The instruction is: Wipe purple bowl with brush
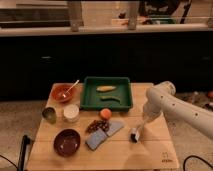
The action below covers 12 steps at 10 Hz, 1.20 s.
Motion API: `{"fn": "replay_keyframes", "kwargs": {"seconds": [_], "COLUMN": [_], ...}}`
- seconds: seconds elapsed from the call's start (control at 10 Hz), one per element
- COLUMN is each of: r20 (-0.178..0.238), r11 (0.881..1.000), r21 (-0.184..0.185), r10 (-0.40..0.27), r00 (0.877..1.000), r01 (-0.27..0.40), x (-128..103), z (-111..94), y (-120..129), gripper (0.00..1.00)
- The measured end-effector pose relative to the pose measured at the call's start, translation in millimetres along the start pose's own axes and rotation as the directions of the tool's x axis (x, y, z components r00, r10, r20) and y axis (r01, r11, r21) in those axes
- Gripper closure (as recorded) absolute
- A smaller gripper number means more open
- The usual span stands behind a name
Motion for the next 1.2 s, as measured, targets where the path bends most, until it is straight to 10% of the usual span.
{"fn": "replay_keyframes", "kwargs": {"seconds": [1.2], "r20": [0.021], "r11": [0.999], "r21": [-0.052], "r10": [-0.004], "r00": [1.000], "r01": [0.005], "x": [-24.5], "z": [-81.1], "y": [-46.6], "gripper": [1.00]}}
